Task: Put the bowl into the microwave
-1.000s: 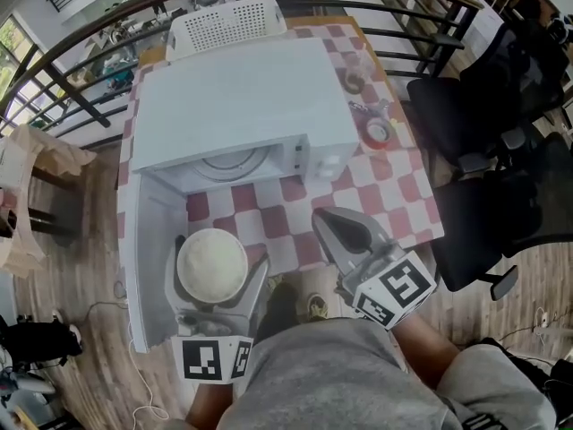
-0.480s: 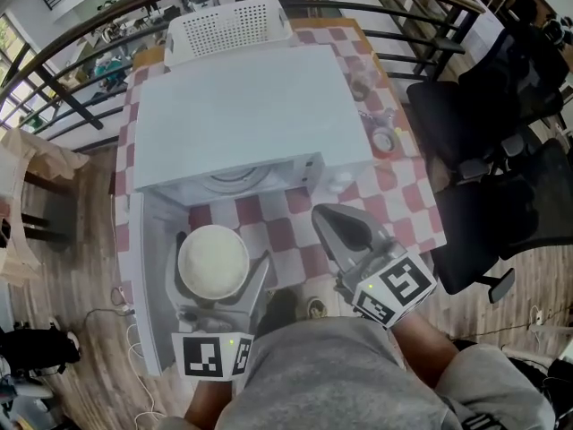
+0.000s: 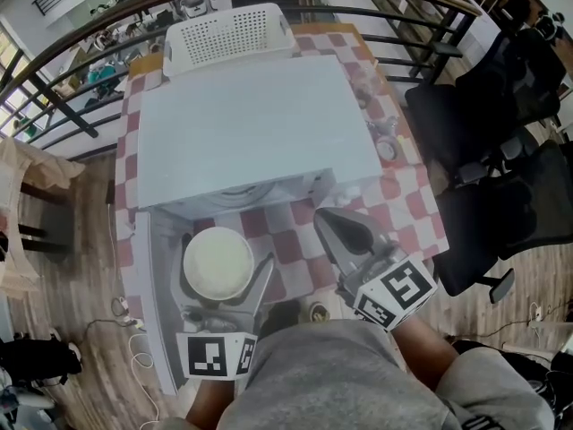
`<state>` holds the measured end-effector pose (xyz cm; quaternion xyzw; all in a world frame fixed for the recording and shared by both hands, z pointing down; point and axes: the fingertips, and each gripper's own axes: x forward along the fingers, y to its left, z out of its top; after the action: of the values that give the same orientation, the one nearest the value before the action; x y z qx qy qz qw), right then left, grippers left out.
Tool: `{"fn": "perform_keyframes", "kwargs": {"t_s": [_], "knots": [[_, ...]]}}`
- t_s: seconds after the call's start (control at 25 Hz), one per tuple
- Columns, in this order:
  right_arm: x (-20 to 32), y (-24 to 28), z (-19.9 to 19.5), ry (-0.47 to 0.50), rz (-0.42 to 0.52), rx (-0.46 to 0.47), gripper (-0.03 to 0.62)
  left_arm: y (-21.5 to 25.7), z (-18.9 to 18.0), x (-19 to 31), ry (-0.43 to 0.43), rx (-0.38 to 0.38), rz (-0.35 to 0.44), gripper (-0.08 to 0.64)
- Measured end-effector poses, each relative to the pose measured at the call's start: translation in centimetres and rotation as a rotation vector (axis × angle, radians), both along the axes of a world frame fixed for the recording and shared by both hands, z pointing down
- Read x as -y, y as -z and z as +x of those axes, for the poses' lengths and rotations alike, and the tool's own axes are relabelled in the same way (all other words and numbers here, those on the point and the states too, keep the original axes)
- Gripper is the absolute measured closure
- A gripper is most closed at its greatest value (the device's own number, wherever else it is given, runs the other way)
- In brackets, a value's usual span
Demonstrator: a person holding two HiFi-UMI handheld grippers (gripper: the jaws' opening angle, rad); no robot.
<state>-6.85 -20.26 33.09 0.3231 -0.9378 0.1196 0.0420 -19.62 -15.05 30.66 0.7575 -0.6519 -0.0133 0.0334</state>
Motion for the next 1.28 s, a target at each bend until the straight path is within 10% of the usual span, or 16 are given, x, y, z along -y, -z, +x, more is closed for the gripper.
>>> {"fn": "perform_keyframes", "kwargs": {"t_s": [1.28], "knots": [[2.2,-2.3,-3.2,-0.061,-0.024,-0.056,0.592,-9.6,-3.2,6.7,0.003,0.014,-0.139,0.021]]}}
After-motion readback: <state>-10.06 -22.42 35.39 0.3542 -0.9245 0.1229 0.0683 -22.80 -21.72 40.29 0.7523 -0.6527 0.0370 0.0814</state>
